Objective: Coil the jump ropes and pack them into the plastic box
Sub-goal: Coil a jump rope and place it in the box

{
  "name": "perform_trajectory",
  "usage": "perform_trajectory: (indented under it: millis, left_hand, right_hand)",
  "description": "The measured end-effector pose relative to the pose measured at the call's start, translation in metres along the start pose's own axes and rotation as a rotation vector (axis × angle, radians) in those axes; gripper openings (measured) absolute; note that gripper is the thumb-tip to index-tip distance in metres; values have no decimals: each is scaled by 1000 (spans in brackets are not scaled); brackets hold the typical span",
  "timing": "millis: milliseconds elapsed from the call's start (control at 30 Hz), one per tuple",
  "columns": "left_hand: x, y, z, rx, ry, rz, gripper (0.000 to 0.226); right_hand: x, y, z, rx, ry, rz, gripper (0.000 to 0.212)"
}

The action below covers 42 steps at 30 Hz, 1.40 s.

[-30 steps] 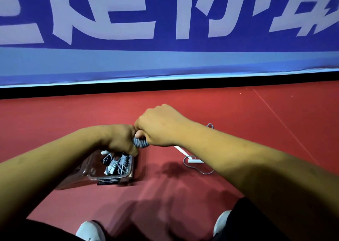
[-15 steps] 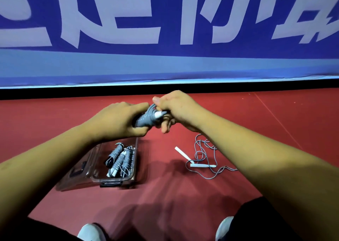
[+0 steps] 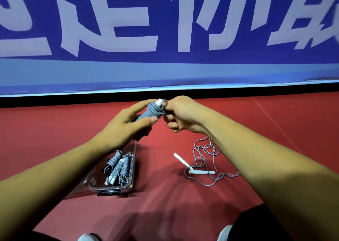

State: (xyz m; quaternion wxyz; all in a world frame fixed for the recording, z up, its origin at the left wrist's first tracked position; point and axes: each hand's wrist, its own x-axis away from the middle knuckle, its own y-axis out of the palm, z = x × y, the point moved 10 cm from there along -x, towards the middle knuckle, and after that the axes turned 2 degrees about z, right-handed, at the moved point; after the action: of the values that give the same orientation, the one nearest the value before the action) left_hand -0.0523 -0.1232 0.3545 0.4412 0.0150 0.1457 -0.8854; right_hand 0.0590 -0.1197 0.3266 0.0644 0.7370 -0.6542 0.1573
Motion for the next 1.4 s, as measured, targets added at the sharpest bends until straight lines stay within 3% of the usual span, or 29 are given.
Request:
perform_trajectory:
  millis: [67, 167, 267, 367, 567, 767, 967, 1133, 1400]
  left_hand:
    - [-1, 2, -5, 148, -57, 25, 30]
    - [-2, 0, -8, 229, -102, 78, 22]
    - [-5, -7, -2, 267, -84, 142, 13]
    - [-7, -14, -1, 311, -74, 178, 12]
    - [-6, -14, -8, 355, -86, 179, 16]
    - [-4, -17, -10, 404, -102, 179, 17]
    - [-3, -16, -10, 342, -98, 203, 19]
    - [-4, -17, -6, 262, -84, 234, 29]
    - [-7, -25, -13, -51, -30, 172, 40]
  right_hand:
    - [1, -10, 0, 166, -33, 59, 24]
    - [3, -23, -14, 116, -205, 171, 18]
    - [7, -23, -25, -233, -312, 107, 7]
    - [11, -12, -33, -524, -345, -45, 19]
    - [6, -17, -33, -294, -401, 171, 22]
    - [6, -11, -42, -530, -445, 171, 25]
    - [4, -9, -41, -429, -401, 175, 9]
    - [4, -11, -41, -369, -322, 180, 8]
    - [4, -15, -27, -341, -148, 169, 7]
